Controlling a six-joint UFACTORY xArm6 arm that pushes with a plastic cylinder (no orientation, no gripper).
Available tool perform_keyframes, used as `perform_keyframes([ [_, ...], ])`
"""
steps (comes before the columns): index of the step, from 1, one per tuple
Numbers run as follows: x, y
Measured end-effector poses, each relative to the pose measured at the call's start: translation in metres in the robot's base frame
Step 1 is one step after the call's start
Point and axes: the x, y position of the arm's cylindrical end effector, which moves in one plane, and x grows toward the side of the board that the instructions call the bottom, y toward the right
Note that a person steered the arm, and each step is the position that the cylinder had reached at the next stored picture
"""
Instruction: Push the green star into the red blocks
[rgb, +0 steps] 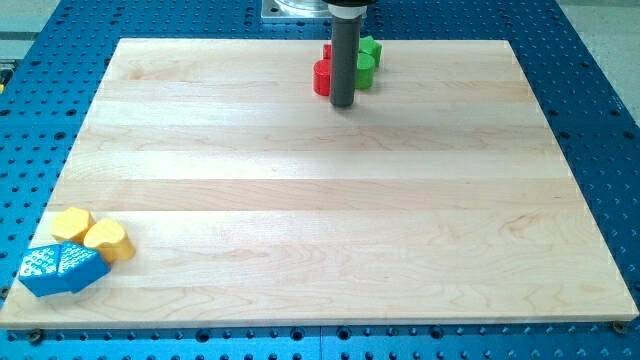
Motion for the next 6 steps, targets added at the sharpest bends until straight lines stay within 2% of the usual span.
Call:
perform_keyframes([
  [1, 0.000, 0.000],
  [2, -0.010, 0.057],
  [3, -0.068, 0.119],
  [4, -0.125, 0.100],
  [5, -0.125, 0.047],
  [6, -0.100, -0.008],
])
